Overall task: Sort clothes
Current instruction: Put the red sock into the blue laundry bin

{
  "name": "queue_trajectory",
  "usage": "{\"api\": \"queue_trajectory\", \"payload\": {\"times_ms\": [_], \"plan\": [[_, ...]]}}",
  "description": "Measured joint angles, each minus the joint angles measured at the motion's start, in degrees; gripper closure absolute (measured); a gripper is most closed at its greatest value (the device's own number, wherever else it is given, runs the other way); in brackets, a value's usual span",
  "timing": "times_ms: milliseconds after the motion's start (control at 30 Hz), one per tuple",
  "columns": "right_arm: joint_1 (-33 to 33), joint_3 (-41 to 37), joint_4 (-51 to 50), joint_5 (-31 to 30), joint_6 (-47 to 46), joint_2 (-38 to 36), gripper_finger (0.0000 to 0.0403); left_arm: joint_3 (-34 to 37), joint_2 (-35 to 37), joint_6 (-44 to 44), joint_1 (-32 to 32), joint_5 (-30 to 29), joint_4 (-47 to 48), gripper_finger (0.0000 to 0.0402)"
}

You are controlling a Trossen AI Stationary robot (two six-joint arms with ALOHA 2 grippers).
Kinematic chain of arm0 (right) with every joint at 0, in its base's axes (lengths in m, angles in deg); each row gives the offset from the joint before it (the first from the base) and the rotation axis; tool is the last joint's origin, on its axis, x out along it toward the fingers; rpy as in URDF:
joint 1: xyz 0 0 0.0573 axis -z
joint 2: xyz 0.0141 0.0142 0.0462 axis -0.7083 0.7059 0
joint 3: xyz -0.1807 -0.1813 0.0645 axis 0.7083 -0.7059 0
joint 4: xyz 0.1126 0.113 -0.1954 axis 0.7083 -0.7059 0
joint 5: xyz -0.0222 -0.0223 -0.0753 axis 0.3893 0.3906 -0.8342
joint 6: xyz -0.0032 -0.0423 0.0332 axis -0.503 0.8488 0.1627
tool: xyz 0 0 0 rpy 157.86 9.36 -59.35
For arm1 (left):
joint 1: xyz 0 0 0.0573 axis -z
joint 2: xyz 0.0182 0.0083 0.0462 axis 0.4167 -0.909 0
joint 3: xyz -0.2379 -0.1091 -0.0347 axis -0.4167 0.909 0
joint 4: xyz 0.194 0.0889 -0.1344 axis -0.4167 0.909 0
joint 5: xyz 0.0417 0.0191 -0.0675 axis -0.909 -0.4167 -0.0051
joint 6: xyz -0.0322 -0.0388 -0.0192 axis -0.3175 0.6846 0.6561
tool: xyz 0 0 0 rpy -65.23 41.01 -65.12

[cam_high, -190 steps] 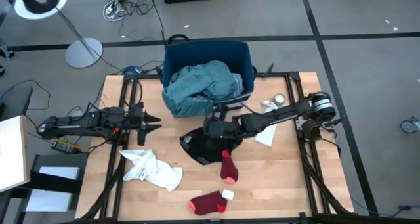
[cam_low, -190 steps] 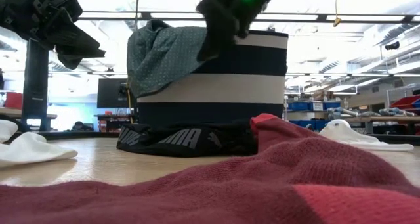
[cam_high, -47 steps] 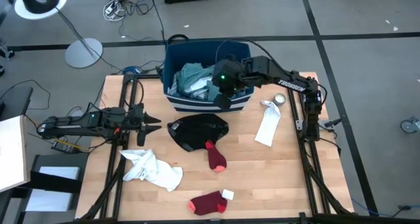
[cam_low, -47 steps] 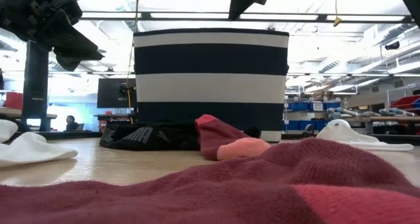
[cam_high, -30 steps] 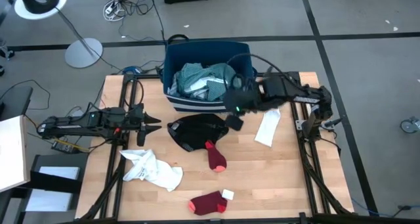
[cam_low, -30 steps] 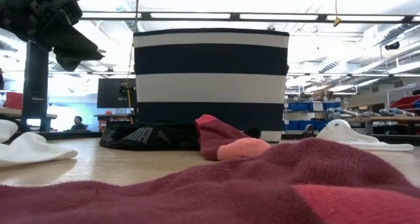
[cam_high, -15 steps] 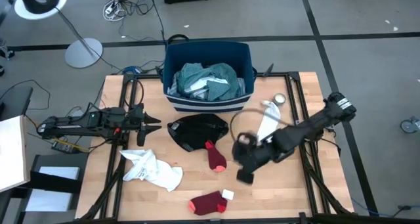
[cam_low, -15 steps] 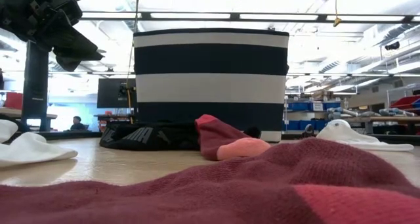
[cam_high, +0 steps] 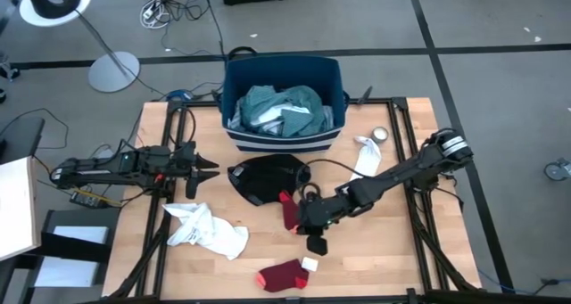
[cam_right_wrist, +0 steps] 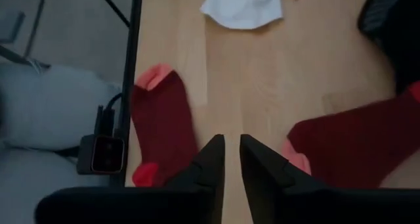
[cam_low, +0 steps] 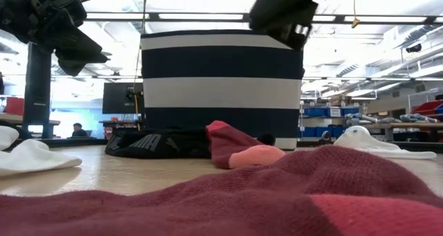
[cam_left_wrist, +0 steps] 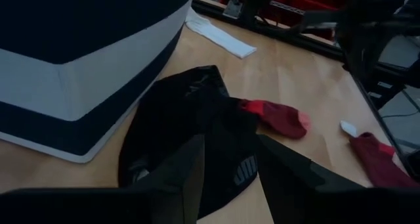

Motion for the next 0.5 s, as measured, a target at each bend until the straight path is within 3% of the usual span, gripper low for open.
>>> {"api": "queue_trajectory", "payload": {"times_ms": [300, 500], "plan": [[-0.2, 18.6, -19.4, -0.4, 4.2, 12.5, 0.0319, 0.0, 0.0, 0.1, 0.0, -0.2, -1.5, 0.0259], [-1.0, 31.7, -24.3, -0.2, 4.3, 21.6, 0.0294, 0.0, 0.0, 0.0, 0.0, -0.2, -3.8, 0.0259]]}}
